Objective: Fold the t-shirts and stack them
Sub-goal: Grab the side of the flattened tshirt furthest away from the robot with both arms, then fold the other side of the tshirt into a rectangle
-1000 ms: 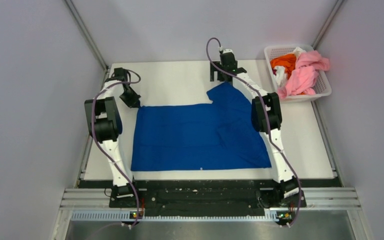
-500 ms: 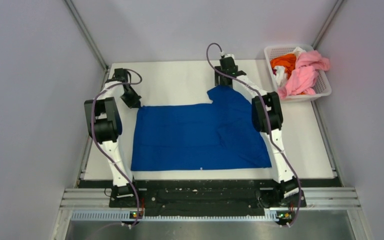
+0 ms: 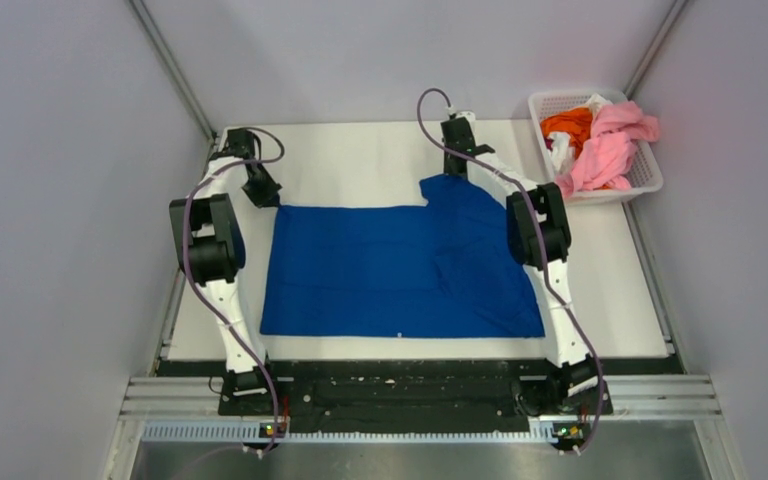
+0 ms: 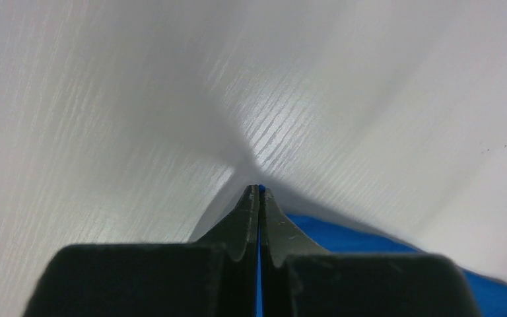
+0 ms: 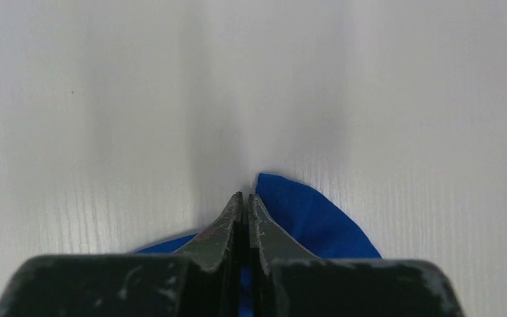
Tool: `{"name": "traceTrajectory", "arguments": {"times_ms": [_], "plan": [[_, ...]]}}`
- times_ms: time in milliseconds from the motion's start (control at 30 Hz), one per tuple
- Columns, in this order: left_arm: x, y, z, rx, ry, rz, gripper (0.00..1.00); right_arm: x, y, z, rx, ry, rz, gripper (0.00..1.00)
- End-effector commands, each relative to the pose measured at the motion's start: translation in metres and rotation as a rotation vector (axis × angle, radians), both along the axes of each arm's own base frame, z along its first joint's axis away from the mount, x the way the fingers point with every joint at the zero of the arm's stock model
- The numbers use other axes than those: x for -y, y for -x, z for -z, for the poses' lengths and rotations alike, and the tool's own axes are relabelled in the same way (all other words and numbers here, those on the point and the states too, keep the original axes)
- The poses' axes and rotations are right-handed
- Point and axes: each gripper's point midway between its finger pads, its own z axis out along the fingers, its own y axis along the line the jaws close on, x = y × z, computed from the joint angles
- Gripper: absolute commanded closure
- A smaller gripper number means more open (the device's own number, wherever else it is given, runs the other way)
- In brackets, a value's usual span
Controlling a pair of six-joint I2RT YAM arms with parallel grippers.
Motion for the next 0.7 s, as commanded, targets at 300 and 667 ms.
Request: {"name": "traceTrajectory", "arguments": {"times_ms": [300,667], "plan": [[0.022,0.006,-0.045,0.16,0.017,0.098,1.0,-0.004,0.037,-0.12,0.202,-0.114,-0.102,1.0],[0.033,0.059,-0.063,0.221,0.003,0.109,1.0,-0.006,0.147,-0.143,0.193,-0.109,-0.161,1.0]]}}
